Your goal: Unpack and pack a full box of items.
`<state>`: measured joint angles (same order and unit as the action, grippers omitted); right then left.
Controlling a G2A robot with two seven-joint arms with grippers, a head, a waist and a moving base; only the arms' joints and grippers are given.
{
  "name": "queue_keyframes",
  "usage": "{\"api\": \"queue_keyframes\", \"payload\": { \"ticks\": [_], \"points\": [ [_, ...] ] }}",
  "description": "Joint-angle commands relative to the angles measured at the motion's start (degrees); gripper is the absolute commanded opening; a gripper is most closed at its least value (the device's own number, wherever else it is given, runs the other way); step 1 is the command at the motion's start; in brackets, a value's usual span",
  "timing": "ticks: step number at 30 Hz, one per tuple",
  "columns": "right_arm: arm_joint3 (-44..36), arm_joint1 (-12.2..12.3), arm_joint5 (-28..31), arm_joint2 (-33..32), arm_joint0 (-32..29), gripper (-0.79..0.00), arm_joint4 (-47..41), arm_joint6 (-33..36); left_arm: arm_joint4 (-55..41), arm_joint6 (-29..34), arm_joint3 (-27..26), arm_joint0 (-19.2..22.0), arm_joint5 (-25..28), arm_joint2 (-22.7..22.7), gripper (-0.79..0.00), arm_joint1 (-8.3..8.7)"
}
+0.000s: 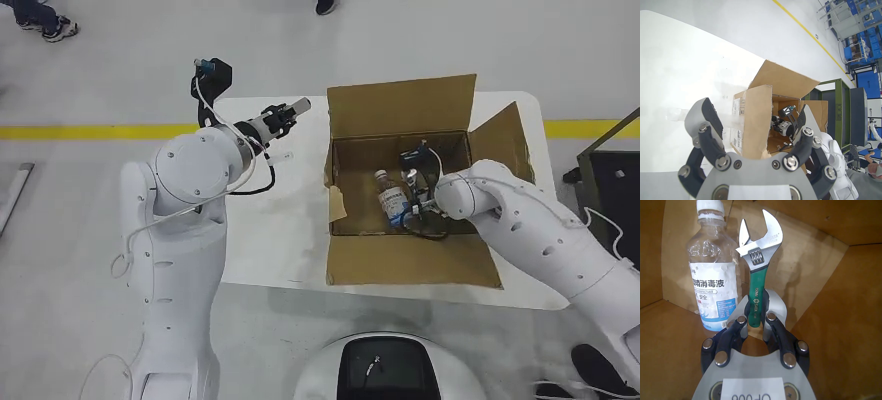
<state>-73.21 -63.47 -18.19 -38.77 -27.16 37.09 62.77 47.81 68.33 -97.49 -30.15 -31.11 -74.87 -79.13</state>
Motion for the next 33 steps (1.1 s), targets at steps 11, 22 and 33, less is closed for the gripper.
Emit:
{"api": "queue_keyframes", "payload": {
  "ticks": [11, 22, 33],
  "points": [
    [8.54, -4.16, 4.95, 3.42, 4.63, -0.785, -4.87, 2.72, 0.00, 0.00, 0.00, 0.00, 0.00, 0.00, 0.000, 0.00],
    [13.81, -7.82, 7.50, 5.32, 7.97, -0.474, -7.77, 1.54, 0.00, 0.00, 0.00, 0.00, 0.00, 0.00, 0.000, 0.00],
    [11.20, -6.54, 10.32, -0.11, 8.86, -0.394, -6.97, 2.32, 0.00, 0.00, 0.00, 0.00, 0.00, 0.00, 0.000, 0.00]
  ]
}}
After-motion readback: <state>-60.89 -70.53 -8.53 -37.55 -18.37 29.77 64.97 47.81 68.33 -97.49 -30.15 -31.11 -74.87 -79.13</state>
